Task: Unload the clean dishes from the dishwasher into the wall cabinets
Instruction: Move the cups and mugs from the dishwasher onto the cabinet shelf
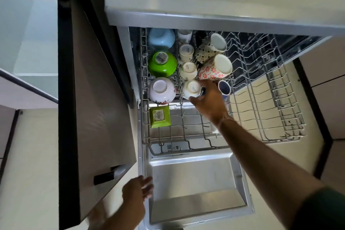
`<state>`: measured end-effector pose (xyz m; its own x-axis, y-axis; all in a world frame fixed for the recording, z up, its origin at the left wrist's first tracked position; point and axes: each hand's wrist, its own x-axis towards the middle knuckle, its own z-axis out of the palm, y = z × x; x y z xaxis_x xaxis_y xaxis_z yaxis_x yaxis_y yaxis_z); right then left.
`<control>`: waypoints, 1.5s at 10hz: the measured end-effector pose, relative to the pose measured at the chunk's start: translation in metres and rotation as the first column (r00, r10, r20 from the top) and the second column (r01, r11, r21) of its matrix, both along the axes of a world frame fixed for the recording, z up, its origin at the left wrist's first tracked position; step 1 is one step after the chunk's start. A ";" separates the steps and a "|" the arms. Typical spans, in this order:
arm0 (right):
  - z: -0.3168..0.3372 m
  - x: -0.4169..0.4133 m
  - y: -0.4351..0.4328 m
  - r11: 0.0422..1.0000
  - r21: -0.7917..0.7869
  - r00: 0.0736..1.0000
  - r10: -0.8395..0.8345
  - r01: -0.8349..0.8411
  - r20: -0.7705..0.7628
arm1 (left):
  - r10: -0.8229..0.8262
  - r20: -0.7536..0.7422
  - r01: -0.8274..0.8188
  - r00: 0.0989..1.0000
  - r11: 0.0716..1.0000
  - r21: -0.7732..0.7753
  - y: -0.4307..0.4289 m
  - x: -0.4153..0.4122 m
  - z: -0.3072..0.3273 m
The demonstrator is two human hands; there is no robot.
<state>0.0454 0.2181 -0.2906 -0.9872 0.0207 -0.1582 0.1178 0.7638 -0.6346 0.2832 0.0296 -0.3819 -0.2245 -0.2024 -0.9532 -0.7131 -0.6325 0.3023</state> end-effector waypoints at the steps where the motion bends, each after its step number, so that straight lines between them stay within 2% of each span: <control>1: -0.016 -0.016 -0.011 0.984 0.152 0.995 0.087 -0.092 0.040 | -0.407 -0.105 0.373 0.907 0.895 -0.243 0.032 -0.013 0.044; 2: -0.023 -0.025 -0.012 0.959 0.237 0.987 0.146 -0.156 0.061 | -0.654 -0.383 0.403 0.652 0.727 -0.555 0.046 -0.026 0.096; 3: -0.028 -0.031 -0.008 0.921 0.315 0.973 0.213 -0.230 0.090 | -0.722 -0.545 0.173 0.425 0.656 -0.735 0.056 -0.071 0.122; 4: -0.027 -0.033 -0.004 0.892 0.367 0.963 0.265 -0.263 0.047 | -0.604 -0.653 -0.026 0.457 0.725 -0.688 0.079 -0.143 0.140; 5: -0.023 -0.025 0.002 0.837 0.445 0.943 0.329 -0.319 0.056 | -0.484 -0.624 -0.182 0.614 0.682 -0.708 0.105 -0.226 0.145; 6: -0.022 -0.006 0.014 0.901 0.347 0.956 0.291 -0.262 -0.031 | -0.569 -0.506 -0.127 0.649 0.574 -0.809 0.115 -0.298 0.133; 7: -0.020 0.009 0.025 0.954 0.198 0.965 0.248 -0.227 -0.087 | -0.818 -0.069 0.305 0.572 0.290 -0.907 0.110 -0.345 0.104; 8: -0.019 0.019 0.029 0.970 0.091 0.966 0.234 -0.225 -0.111 | -0.903 0.361 0.460 0.231 -0.226 -0.858 0.104 -0.361 0.079; 9: -0.023 0.028 0.035 0.977 0.027 0.969 0.213 -0.211 -0.123 | -0.757 0.654 0.374 -0.007 -0.608 -0.700 0.100 -0.359 0.067; 10: -0.022 0.036 0.043 0.979 -0.010 0.968 0.202 -0.205 -0.149 | -0.651 0.759 0.287 -0.018 -0.730 -0.620 0.099 -0.352 0.056; 11: -0.019 0.047 0.049 0.980 -0.059 0.971 0.176 -0.188 -0.164 | -0.691 0.722 0.234 0.033 -0.697 -0.678 0.102 -0.351 0.054; 12: -0.015 0.058 0.049 0.986 -0.068 0.974 0.141 -0.155 -0.180 | -0.733 0.679 0.243 -0.032 -0.665 -0.706 0.104 -0.347 0.061; 13: -0.007 0.063 0.046 0.989 -0.087 0.976 0.100 -0.119 -0.194 | -0.785 0.620 0.259 0.014 -0.596 -0.760 0.095 -0.333 0.090; 14: 0.010 0.066 0.037 0.995 -0.060 0.977 0.064 -0.078 -0.204 | -0.851 0.524 0.260 -0.011 -0.509 -0.821 0.078 -0.321 0.112; 15: 0.039 0.072 0.023 0.998 -0.025 0.980 0.045 -0.051 -0.195 | -0.903 0.431 0.253 0.004 -0.416 -0.874 0.062 -0.291 0.147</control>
